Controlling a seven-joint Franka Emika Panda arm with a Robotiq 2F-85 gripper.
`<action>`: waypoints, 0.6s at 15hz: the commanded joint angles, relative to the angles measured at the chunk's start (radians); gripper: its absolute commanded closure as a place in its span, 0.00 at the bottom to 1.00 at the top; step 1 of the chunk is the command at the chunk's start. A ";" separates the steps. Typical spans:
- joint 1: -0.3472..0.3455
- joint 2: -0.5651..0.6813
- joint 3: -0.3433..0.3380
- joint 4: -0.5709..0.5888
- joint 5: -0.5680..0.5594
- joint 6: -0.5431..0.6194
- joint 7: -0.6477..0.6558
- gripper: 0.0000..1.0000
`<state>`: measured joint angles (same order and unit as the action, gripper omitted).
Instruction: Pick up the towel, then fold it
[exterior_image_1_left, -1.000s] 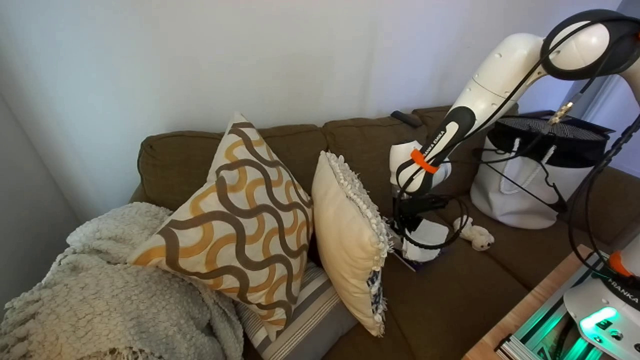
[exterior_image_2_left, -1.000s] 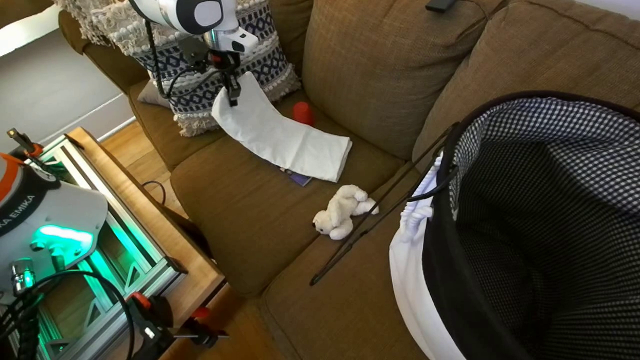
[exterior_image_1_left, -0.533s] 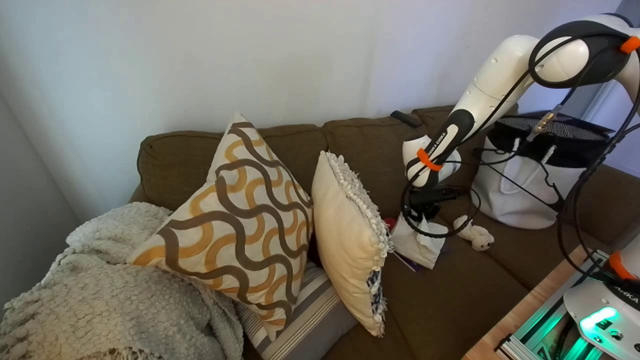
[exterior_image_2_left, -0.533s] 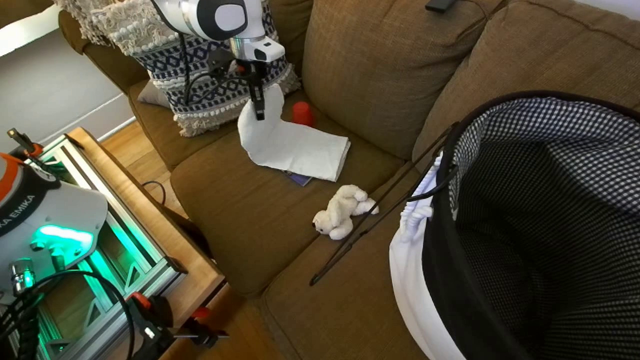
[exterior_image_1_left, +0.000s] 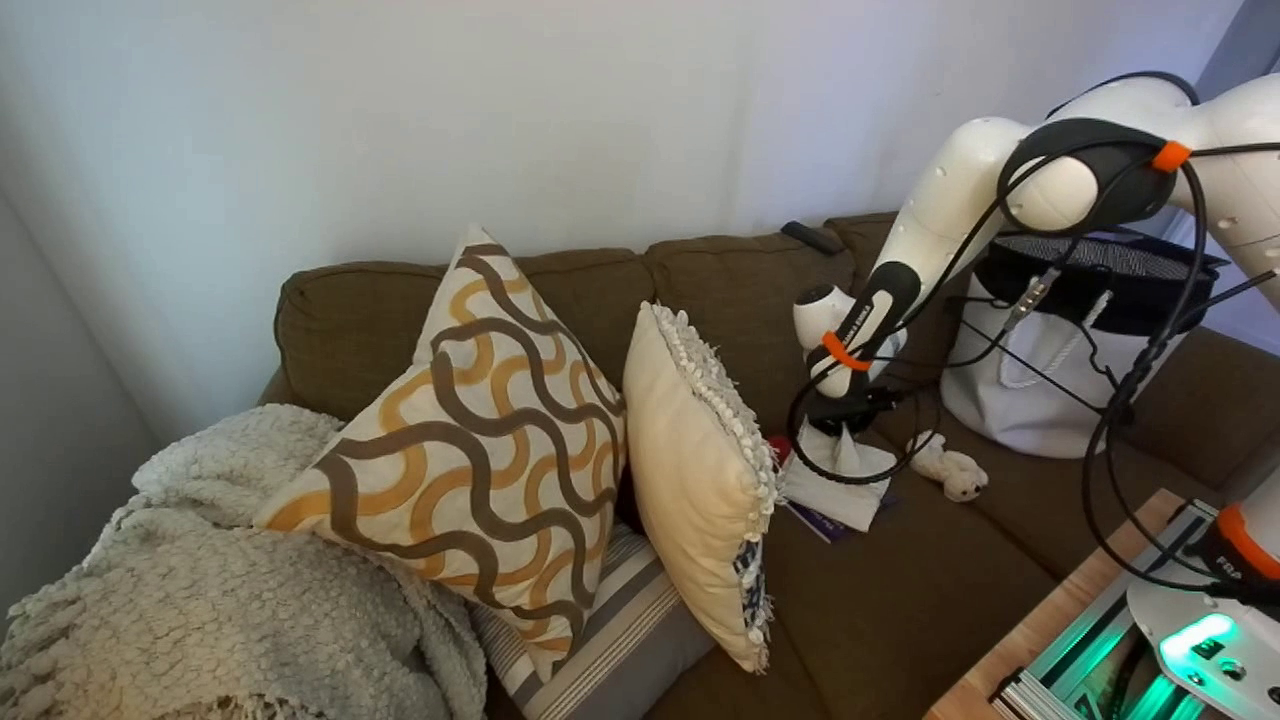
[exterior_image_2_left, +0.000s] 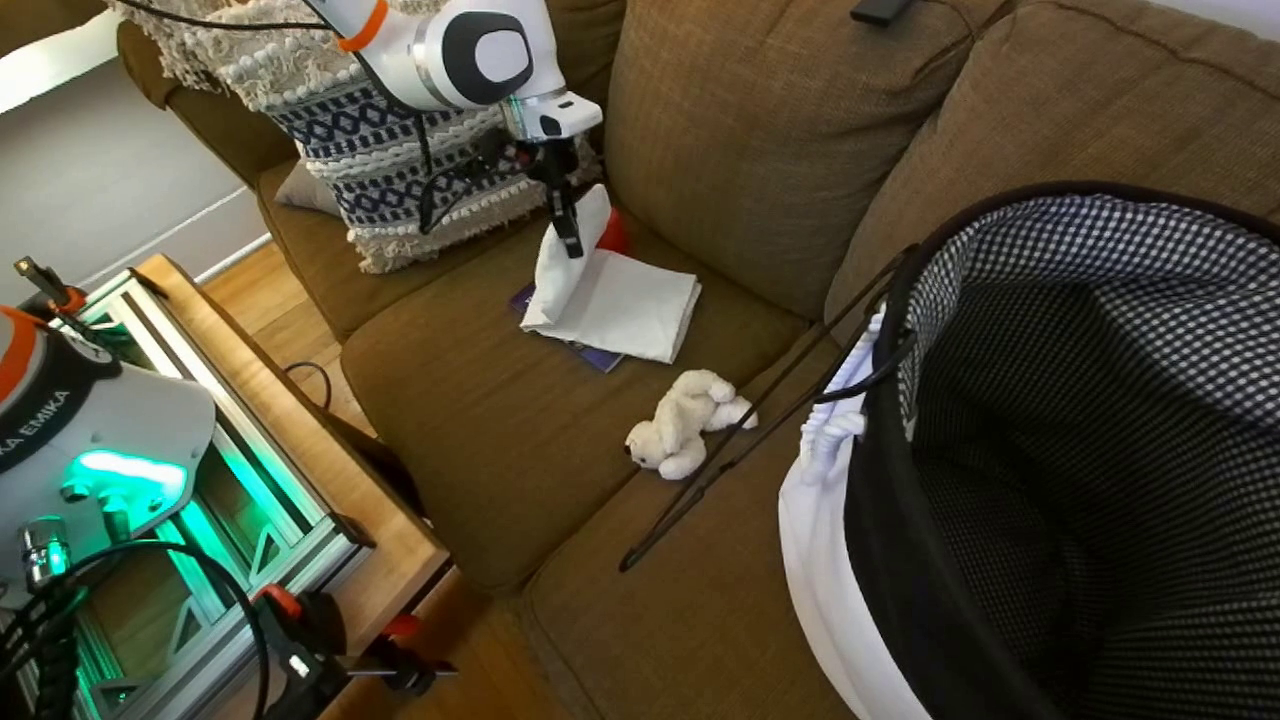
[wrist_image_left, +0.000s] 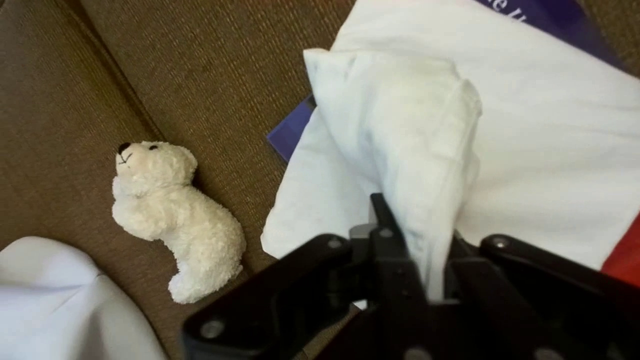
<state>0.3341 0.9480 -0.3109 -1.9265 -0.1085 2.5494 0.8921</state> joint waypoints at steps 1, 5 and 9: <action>0.087 0.126 -0.073 0.115 -0.053 -0.020 0.157 0.99; 0.102 0.192 -0.112 0.179 -0.082 -0.058 0.262 0.99; 0.064 0.211 -0.108 0.200 -0.098 -0.142 0.282 0.99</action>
<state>0.4254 1.1286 -0.4197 -1.7607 -0.1787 2.4596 1.1412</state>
